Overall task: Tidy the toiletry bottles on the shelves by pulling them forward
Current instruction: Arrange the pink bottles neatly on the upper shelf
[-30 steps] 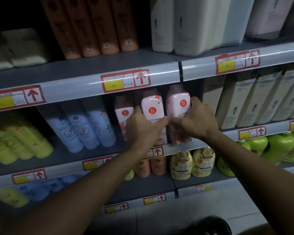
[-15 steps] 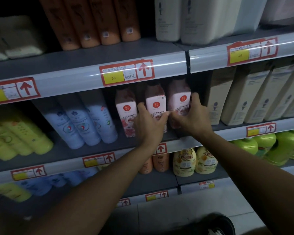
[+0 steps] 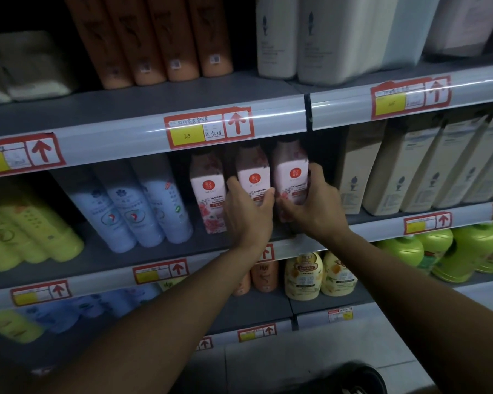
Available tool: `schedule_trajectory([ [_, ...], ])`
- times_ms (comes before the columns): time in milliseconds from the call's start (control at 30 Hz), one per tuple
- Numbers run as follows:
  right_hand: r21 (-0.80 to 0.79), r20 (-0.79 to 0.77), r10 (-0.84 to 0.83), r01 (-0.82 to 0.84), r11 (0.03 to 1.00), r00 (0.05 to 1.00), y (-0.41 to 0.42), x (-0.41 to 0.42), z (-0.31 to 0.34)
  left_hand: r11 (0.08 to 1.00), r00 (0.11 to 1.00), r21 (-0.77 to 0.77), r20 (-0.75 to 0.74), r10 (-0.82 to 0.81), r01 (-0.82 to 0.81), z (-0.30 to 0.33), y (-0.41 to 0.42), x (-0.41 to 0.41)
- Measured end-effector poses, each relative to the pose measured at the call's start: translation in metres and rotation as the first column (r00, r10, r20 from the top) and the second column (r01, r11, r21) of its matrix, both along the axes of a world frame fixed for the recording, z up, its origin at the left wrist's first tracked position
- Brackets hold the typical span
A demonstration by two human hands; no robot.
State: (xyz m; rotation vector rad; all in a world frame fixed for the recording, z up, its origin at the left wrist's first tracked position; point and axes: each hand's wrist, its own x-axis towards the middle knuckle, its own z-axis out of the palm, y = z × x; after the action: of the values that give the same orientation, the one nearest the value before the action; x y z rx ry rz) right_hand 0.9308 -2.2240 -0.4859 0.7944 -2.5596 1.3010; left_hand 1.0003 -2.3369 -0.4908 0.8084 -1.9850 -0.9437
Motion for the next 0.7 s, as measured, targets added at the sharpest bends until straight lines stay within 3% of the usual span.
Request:
schedule_trajectory([
  [400, -0.002, 0.049, -0.006, 0.006, 1.000, 0.999, -0.003, -0.004, -0.008, 0.999, 0.998, -0.010, 0.053, -0.033, 0.033, 0.004, -0.001, 0.002],
  [700, 0.085, 0.092, -0.042, 0.034, 0.996, 0.995, -0.003, 0.006, -0.012, 0.980, 0.979, -0.038, 0.072, -0.192, 0.195, 0.010, 0.001, 0.044],
])
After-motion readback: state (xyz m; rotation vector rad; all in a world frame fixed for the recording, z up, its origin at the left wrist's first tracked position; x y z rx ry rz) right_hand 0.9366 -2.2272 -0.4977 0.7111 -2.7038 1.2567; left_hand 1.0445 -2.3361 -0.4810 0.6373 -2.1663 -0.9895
